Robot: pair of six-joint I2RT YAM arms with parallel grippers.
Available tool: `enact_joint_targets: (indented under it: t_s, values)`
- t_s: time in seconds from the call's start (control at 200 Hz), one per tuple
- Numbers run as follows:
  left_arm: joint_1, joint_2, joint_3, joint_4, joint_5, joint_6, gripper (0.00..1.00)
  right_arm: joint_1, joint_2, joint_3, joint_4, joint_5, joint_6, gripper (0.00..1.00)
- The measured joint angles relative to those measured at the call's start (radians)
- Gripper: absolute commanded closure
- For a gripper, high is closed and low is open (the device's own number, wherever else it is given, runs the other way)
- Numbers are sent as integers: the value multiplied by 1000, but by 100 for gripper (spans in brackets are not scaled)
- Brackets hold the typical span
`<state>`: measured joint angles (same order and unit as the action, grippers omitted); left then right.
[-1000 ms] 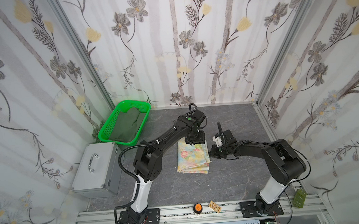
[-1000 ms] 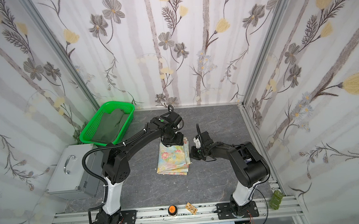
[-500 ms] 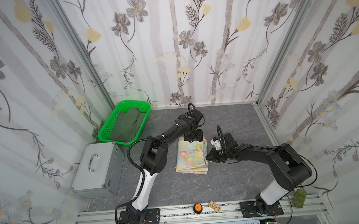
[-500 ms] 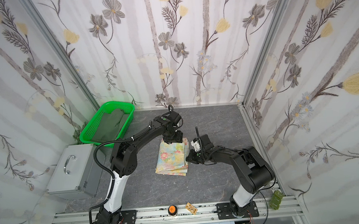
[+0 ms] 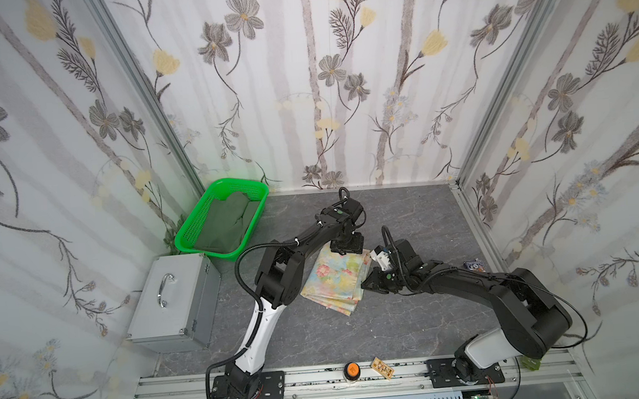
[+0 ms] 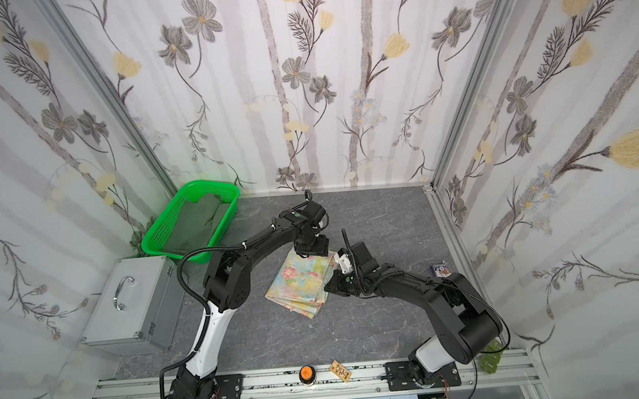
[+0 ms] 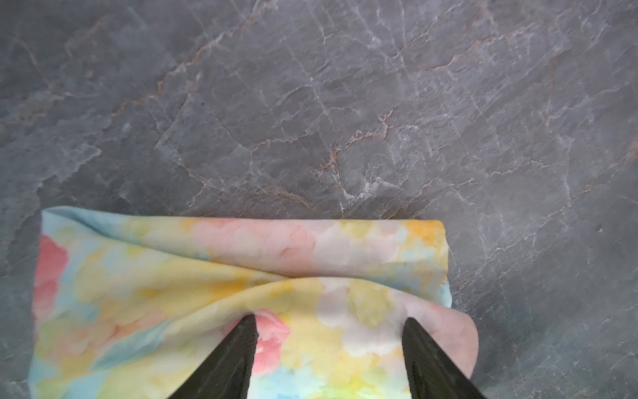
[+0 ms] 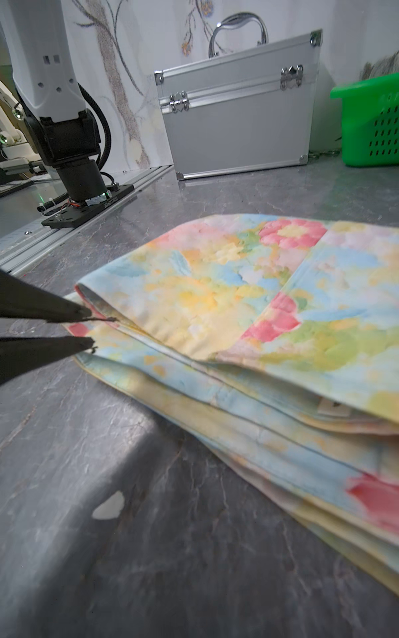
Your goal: Fold and stack the skirts
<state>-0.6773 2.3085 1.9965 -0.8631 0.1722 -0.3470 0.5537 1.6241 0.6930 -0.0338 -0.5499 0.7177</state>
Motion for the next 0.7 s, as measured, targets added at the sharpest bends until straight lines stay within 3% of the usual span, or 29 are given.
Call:
enact_joint_targets:
  t_s: [0.125,0.26,0.47,0.699]
  values:
    - [48,-102,-67,16,-6,-1,30,23,-39,35,-19,30,6,87]
    - [79,-167,-135,36,-18,1,30,72,68,109,-3,45,3,93]
    - [82,-116,-171,58,24,18,31,127,243,144,6,51,3,96]
    - [115,-16,-135,75,68,25,31,121,283,161,-33,78,-16,98]
